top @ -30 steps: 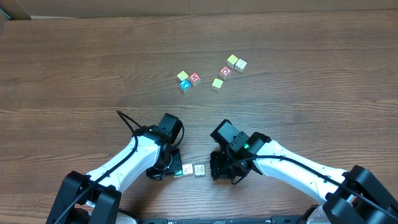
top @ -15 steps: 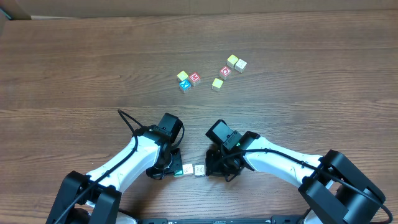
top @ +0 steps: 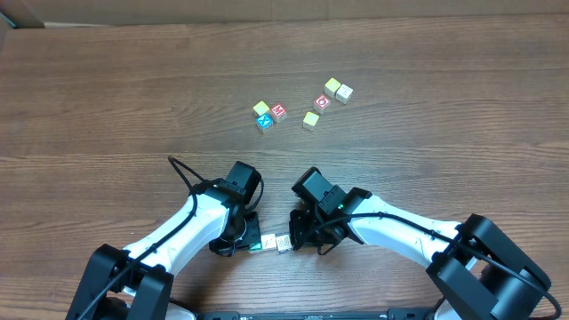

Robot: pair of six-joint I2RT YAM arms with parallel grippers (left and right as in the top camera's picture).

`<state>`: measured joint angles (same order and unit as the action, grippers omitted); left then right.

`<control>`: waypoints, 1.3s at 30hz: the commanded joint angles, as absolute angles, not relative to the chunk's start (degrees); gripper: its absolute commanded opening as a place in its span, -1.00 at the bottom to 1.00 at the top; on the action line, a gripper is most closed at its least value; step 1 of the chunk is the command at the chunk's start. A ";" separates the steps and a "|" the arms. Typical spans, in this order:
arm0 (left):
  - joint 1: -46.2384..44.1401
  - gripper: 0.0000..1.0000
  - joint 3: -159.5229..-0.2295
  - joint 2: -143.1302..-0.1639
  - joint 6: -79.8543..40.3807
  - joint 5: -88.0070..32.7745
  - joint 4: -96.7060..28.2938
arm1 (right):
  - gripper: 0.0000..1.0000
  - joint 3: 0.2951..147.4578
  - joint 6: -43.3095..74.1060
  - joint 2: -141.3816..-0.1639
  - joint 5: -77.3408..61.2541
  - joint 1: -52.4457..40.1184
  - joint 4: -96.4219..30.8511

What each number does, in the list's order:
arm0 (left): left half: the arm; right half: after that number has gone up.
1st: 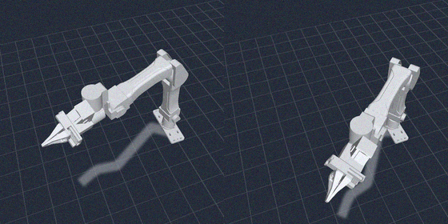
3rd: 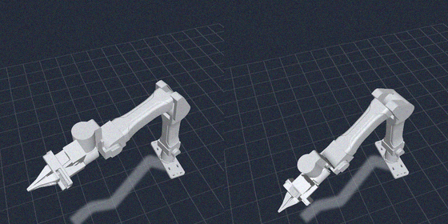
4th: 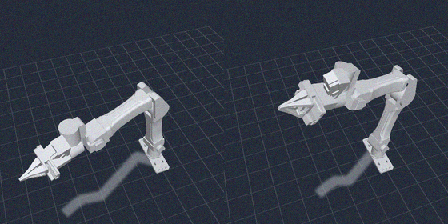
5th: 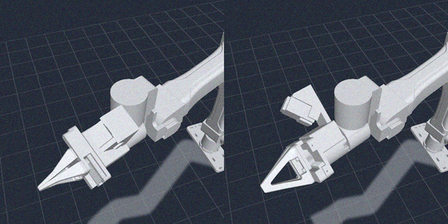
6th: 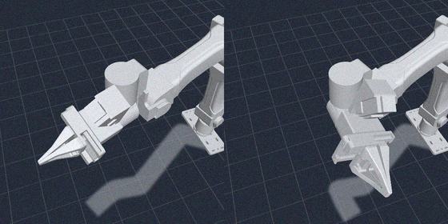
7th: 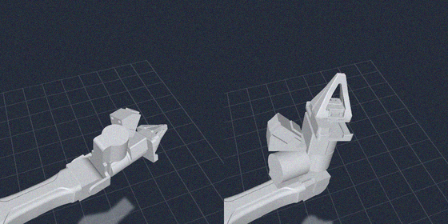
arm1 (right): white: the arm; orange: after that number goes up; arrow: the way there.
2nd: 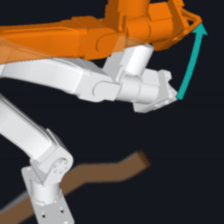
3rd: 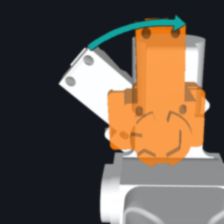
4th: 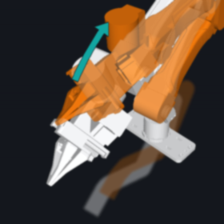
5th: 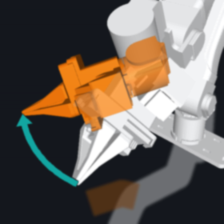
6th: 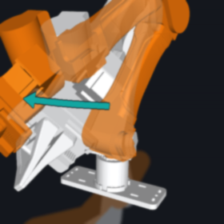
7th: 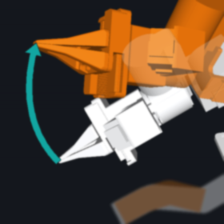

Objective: Flip 5 blocks

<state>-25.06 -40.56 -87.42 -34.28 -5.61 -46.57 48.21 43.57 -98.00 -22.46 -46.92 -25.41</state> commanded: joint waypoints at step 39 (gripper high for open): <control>-24.75 -0.92 -40.99 -88.42 -32.93 -7.07 -45.04 | -0.92 48.31 57.49 -90.76 -17.19 -61.06 -35.35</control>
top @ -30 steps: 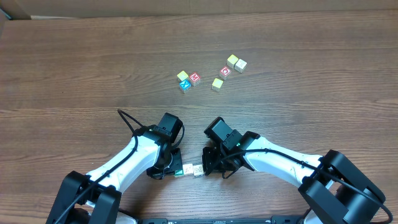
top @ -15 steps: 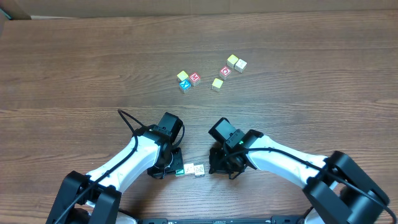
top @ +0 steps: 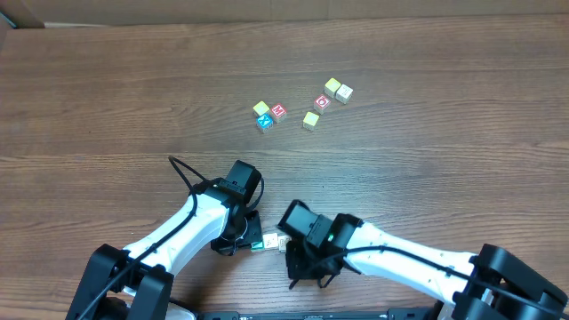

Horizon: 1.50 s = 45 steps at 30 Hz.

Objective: Flip 5 blocks

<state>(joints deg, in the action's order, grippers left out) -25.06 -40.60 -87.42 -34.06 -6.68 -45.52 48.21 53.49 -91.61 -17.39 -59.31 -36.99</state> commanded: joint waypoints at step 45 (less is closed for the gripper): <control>-24.75 -0.92 -40.99 -88.42 -32.27 -7.09 -45.41 | -0.92 46.70 60.05 -94.54 -9.43 -60.99 -25.93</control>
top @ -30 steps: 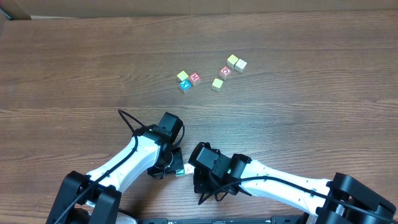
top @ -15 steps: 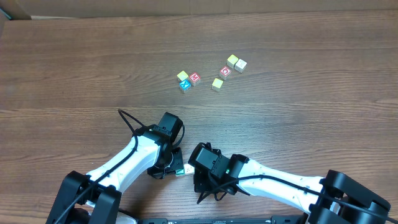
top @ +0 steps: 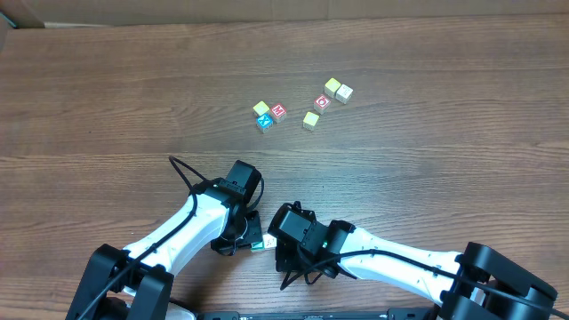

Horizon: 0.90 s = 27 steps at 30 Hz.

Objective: Flip 5 blocks

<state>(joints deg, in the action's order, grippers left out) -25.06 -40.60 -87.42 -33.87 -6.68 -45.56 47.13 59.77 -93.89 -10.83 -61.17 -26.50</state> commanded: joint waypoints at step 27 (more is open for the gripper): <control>-24.75 -0.92 -40.99 -88.42 -32.10 -7.09 -45.82 | -0.92 46.70 59.99 -94.54 -6.04 -60.99 -24.40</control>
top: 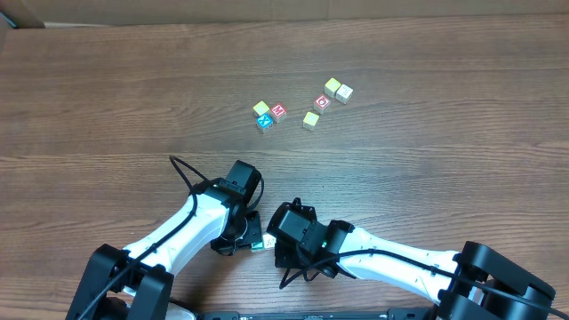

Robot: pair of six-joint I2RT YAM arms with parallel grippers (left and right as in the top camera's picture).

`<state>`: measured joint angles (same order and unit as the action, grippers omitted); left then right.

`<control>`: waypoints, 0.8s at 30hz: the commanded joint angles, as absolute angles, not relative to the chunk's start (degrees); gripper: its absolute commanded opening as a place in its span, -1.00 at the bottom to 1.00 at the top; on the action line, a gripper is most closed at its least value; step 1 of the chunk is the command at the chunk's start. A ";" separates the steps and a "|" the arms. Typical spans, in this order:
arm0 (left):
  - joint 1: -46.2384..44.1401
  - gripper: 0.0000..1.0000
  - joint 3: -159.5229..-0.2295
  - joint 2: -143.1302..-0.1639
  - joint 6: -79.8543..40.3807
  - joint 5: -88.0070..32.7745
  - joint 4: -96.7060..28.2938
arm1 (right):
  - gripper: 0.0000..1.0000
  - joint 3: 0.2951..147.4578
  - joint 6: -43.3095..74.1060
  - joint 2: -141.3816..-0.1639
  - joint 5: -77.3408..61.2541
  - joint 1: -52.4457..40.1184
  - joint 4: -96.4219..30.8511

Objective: Flip 5 blocks

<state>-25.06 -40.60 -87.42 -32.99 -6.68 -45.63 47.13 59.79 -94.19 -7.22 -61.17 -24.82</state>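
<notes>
Several small letter blocks lie in a loose group at the far middle of the table: a yellow block point(260, 108), a blue block point(264, 122), a red M block point(278, 111), a yellow block point(310, 119), a red O block point(322, 101) and a pale pair point(338, 89). At the near edge a green-and-white block point(260, 242) sits at the tip of my left gripper point(252, 242), which seems shut on it. My right gripper point(281, 252) is pressed close against that block's right side. Its fingers are hidden beneath its own wrist.
The wood table point(107, 98) runs far to the left and right of the blocks. Both arms cross low over the near edge, and a black cable point(182, 171) loops up beside the left wrist.
The right wrist has shifted very slightly. The left arm and the far group of blocks are unchanged.
At first a green-and-white block and a cream block lay side by side between both grippers, the right one just right of them. Then the right gripper was lower, near the cream block. Since then it sits over that spot, hiding the cream block. The left arm stayed put.
</notes>
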 commanded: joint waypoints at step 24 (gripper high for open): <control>-24.75 -0.92 -40.99 -88.42 -32.12 -7.09 -46.26 | -0.92 46.78 58.30 -90.04 -6.04 -61.19 -24.84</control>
<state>-25.06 -40.60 -87.42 -32.82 -6.70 -45.82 47.13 58.87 -93.89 -7.27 -61.17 -24.25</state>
